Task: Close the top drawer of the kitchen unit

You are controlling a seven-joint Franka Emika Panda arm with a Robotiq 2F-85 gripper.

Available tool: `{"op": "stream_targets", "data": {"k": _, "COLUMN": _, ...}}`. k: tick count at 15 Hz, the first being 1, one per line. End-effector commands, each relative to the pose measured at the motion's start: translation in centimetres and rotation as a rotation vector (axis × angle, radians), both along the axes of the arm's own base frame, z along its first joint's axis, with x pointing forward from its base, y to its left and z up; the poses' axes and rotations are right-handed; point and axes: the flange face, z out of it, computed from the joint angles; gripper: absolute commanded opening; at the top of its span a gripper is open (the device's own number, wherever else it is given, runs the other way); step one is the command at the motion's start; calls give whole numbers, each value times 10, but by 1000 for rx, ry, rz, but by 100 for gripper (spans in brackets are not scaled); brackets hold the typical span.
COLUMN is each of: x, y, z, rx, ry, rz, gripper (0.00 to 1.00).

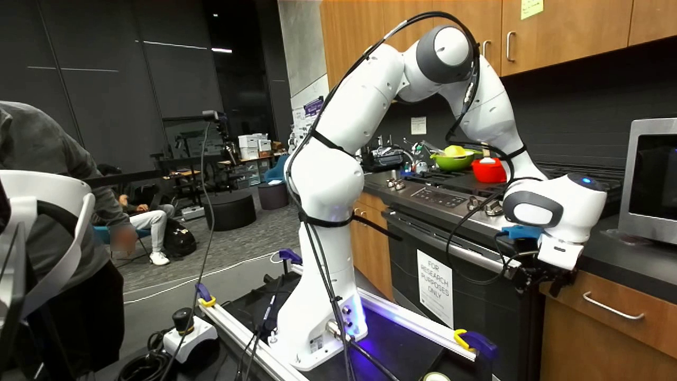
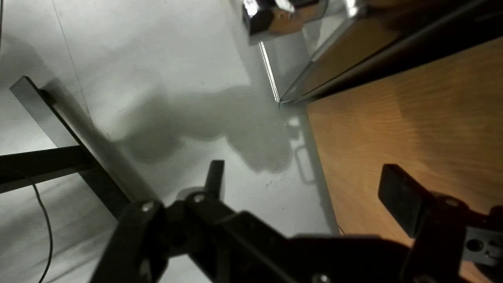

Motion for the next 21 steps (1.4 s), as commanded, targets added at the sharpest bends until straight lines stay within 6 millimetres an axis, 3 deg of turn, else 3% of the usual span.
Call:
{"op": "stream_targets", "data": {"k": 1, "x": 11, "y": 3, "z": 11, "rx": 13, "ry": -61, "rz": 4, "gripper": 100}}
{"op": "stream_targets", "data": {"k": 5, "x": 36, "y": 34, "z": 45, "rx": 63, "ry": -204, "rz": -6, "gripper": 100}}
{"op": "stream_targets", "data": {"k": 10, "x": 25, "y": 71, "z": 60, "rx": 101, "ry": -274, "rz": 13, "gripper": 100}}
{"op": "stream_targets", "data": {"k": 11, "x": 7, "y": 48, "z": 25, "rx": 87, "ry": -193, "rz": -38, "gripper": 100}}
{"op": "stream_targets", "data": {"k": 17, "x": 5, "y": 47, "z": 23, "rx": 79, "ry": -183, "rz": -38, "gripper": 100}}
{"op": "stream_targets", "data": {"k": 21, "x": -13, "y": 43, "z": 43, "rx": -1, "ry": -184, "rz": -93, "gripper": 100}}
